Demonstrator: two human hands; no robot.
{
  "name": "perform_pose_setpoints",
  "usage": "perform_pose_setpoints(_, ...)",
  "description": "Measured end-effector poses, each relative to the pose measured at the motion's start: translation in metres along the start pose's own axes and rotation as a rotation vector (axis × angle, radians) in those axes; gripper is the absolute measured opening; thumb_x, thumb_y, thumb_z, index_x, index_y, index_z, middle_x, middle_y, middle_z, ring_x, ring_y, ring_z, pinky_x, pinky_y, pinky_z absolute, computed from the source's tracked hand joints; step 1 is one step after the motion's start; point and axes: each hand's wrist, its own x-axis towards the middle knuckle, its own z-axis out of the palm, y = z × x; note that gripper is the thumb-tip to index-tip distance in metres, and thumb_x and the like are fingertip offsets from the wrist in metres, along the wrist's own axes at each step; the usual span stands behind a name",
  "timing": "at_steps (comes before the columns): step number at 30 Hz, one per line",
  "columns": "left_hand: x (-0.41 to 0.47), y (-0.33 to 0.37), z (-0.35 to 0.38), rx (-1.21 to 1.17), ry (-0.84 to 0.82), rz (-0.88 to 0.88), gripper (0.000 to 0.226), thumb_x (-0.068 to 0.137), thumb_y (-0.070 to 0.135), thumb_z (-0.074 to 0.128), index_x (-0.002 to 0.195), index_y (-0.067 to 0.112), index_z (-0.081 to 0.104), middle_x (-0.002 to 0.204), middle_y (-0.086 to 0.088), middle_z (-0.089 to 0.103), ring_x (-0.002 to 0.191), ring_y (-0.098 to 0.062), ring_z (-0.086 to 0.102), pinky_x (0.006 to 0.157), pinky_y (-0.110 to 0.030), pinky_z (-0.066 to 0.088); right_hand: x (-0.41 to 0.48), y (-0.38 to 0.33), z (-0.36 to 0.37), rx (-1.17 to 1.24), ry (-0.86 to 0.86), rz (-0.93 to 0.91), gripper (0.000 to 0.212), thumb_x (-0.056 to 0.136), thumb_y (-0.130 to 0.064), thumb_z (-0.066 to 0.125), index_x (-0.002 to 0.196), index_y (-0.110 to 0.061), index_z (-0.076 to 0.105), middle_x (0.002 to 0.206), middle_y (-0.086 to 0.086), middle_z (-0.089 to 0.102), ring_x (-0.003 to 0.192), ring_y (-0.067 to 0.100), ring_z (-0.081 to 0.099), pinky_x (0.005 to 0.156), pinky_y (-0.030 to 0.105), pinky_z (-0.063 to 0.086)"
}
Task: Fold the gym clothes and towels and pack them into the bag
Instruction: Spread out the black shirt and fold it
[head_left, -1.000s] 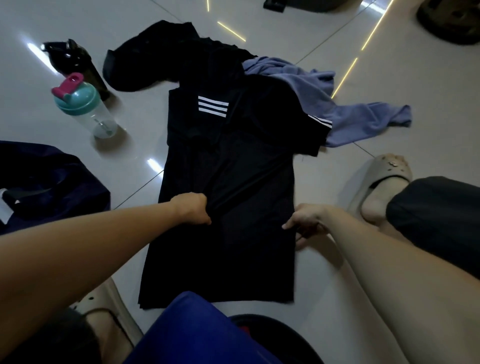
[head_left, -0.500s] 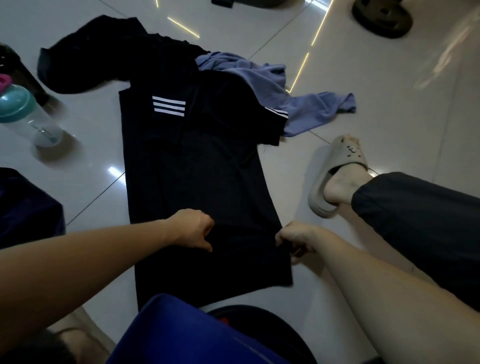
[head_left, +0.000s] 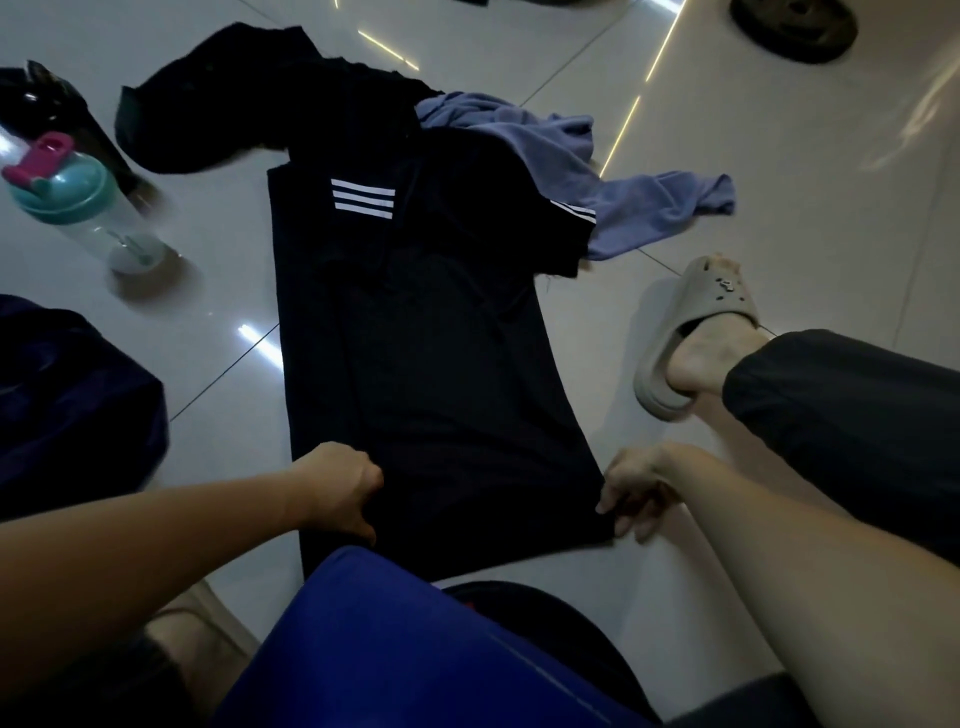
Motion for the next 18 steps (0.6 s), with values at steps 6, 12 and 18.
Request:
perform_pose_setpoints(6,0.01,-0.002,-0.029,-0.226,-0.238,-0.056,0.049,0.08,0.066,0.071,0.078,0.017,0.064,0.071,0.005,0.065,0.071,-0.014,0.063,0.067,-0.031,0.056,-0.005,-0.008,-0.002,-0.007,-0.018,-0.028,0.038,0.082,-0.003,0.073,0.116,0.009,0.061,0.094,0.024,0.068,0.082,0.037,0.072,0.085,0.06,0.058)
perform_pose_setpoints(12,0.055,0.014,-0.093,-0.951,0.075,-0.158,0.027,0.091,0.041,0.072,0.085,0.014,0.071,0.077,-0.004,0.072,0.064,-0.017,0.067,0.062,-0.03,0.054,-0.037,-0.053,-0.002,-0.257,0.103,-0.248,0.015,0.09,-0.003,0.067,0.078,-0.005,0.058,0.054,0.011,0.063,0.047,0.022,0.062,0.05,0.036,0.059)
perform_pose_setpoints(18,0.085,0.059,-0.118,-1.615,0.142,-0.299,0.043,0.099,0.04,0.061,0.126,0.007,0.061,0.1,-0.01,0.068,0.089,-0.022,0.068,0.067,-0.032,0.057,-0.065,-0.098,0.038,-0.723,0.174,-0.384,0.015,0.09,-0.009,0.062,0.087,0.005,0.066,0.06,0.013,0.07,0.062,0.031,0.071,0.046,0.032,0.054)
